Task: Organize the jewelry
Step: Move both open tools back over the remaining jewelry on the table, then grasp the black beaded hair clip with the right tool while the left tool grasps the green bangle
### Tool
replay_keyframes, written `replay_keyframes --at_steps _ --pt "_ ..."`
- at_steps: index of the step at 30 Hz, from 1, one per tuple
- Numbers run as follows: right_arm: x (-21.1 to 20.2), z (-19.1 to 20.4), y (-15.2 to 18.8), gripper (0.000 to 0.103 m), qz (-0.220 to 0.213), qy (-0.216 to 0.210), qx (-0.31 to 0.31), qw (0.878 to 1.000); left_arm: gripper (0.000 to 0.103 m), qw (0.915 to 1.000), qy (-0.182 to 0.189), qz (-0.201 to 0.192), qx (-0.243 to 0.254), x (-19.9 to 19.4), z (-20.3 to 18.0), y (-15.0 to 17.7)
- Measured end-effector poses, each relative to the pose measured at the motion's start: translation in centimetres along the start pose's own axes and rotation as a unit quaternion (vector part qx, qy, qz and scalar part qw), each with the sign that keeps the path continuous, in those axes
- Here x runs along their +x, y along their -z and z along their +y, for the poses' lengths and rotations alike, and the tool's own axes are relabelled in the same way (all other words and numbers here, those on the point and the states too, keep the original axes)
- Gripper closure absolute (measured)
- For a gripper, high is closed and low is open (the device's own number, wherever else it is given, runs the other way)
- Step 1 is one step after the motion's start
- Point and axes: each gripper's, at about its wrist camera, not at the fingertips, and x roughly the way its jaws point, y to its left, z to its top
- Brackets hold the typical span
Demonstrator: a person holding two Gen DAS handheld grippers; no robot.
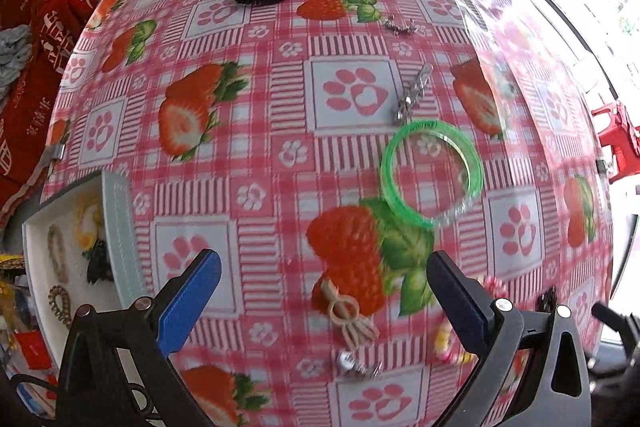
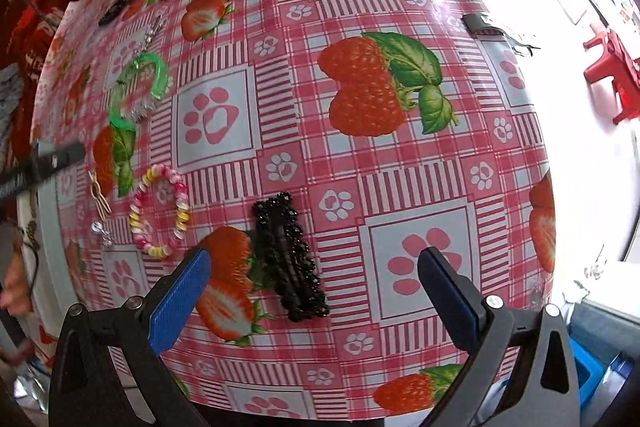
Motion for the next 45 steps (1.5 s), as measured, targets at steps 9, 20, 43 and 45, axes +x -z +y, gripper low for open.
replay_keyframes --at_steps 9,20,43,45 --pt "1.0 0.0 0.4 0.002 0.004 0.002 -0.018 1.0 0.004 0.9999 -0.001 -0.007 0.01 1.7 -2.1 -2.6" --pt "2.5 0.6 0.7 0.019 0.011 0.019 -0.035 0.999 0.019 0.9998 -0.003 0.004 0.018 3.9 -3.7 -3.8" --pt "0.5 1.3 0.3 0.067 -0.01 -0.003 -0.039 0.999 0.09 0.9986 0.038 -0.02 0.03 1.2 -2.8 -2.2" --pt "0.0 1.2 0.0 0.067 -0.014 -0.008 -0.036 0.999 0.09 0.9984 0.042 -0.026 0.027 0.3 -2.2 -1.9"
